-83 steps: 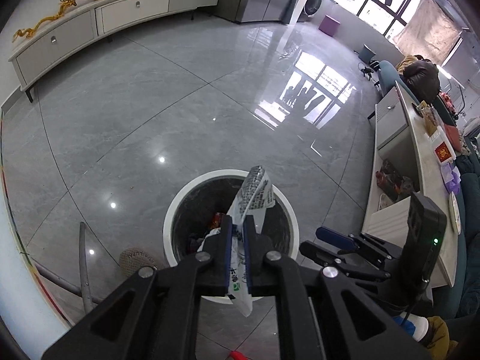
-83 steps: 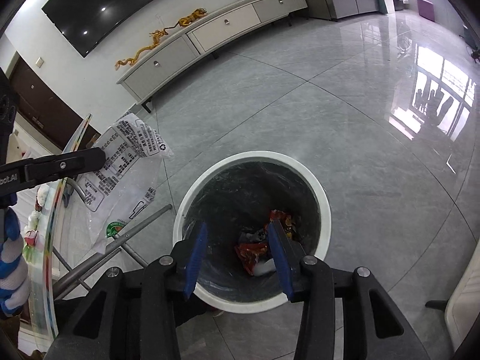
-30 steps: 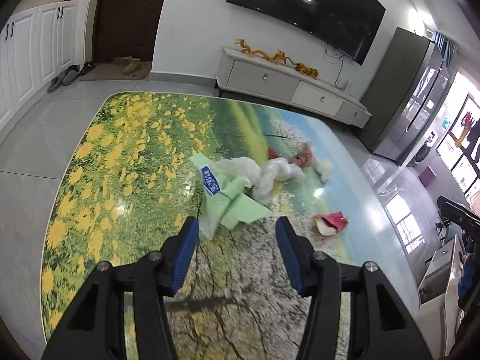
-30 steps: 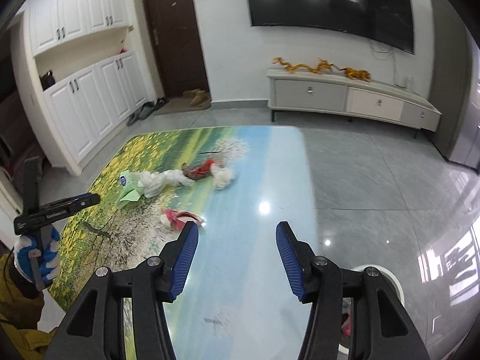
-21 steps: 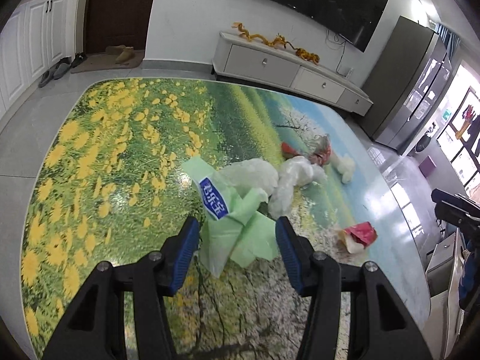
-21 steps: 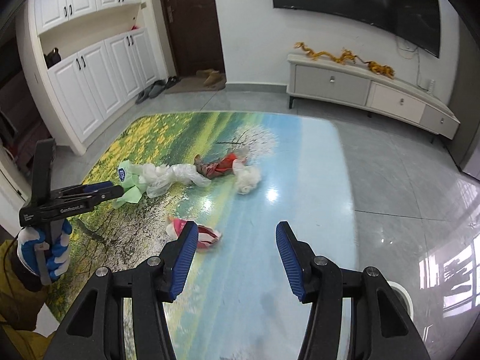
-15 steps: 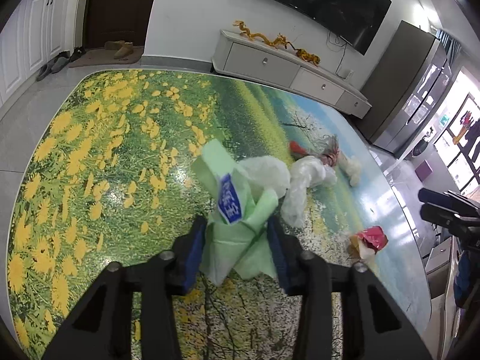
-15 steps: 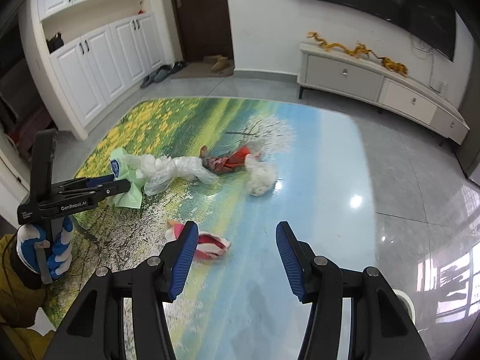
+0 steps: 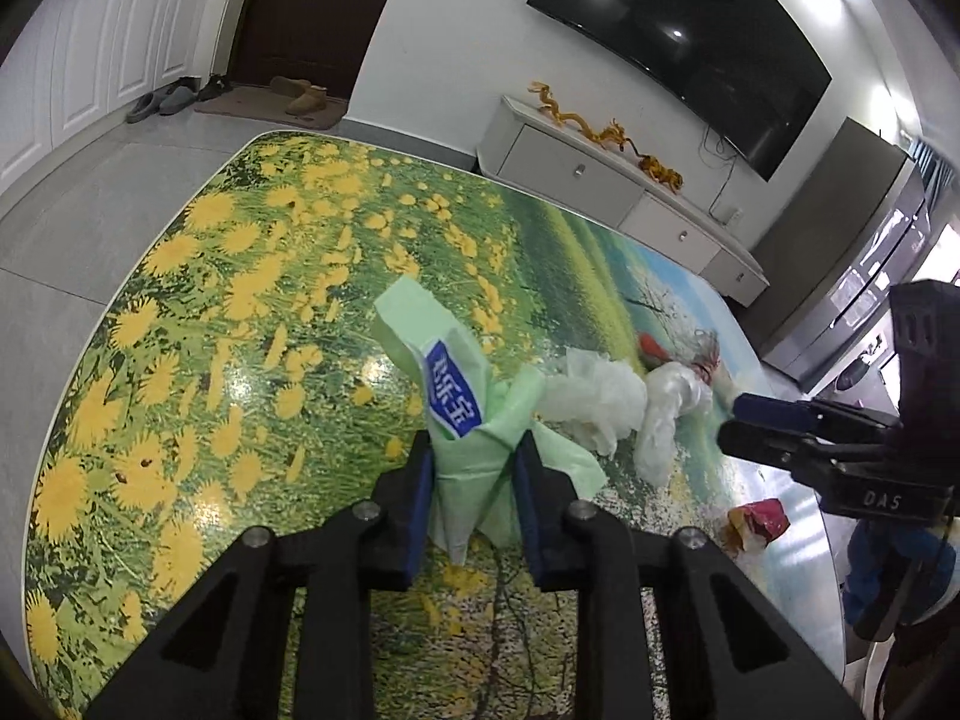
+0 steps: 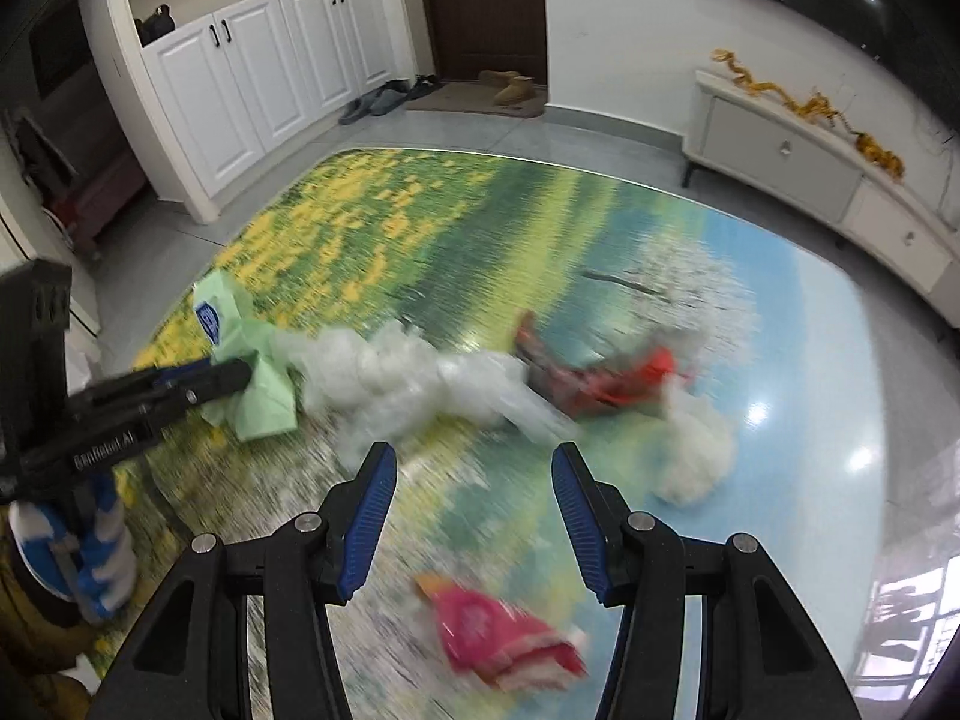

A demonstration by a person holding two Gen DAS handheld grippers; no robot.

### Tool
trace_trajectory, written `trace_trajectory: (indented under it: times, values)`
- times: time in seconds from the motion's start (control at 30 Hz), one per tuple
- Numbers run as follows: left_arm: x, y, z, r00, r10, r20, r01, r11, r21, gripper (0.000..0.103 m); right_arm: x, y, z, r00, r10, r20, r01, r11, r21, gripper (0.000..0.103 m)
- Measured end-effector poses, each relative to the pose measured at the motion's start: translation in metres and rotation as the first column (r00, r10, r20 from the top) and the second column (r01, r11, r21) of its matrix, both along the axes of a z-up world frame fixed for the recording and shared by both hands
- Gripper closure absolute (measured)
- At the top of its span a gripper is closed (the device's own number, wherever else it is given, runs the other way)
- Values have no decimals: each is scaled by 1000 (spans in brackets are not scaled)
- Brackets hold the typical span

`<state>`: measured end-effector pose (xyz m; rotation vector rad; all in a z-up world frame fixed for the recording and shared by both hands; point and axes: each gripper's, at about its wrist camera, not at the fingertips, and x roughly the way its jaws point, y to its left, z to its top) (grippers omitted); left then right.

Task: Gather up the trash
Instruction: 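Grasp the green bag with the left gripper while the right grasps clear plastic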

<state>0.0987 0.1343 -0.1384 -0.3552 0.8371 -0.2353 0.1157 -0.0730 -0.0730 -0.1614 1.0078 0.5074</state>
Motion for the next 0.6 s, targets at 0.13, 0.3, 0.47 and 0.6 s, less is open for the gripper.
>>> trace_trajectory:
  times: [0.13, 0.3, 0.47, 0.6]
  values:
    - [-1, -1, 1, 1000, -5, 13, 5, 1000, -1, 79, 21, 6, -6, 998, -35, -59, 40, 996, 75, 52]
    - [-1, 2, 0, 1000, -9, 8, 9, 1000, -30, 79, 44, 13, -14, 992, -93, -81, 98, 993, 61, 51]
    - [1, 4, -1, 1000, -11, 10, 11, 999, -36, 79, 54, 15, -29, 988, -118, -97, 121, 992, 29, 71]
    - [-2, 1, 2, 999, -17, 28, 18, 999, -27, 79, 45, 12, -23, 991, -104, -86, 108, 993, 51, 73]
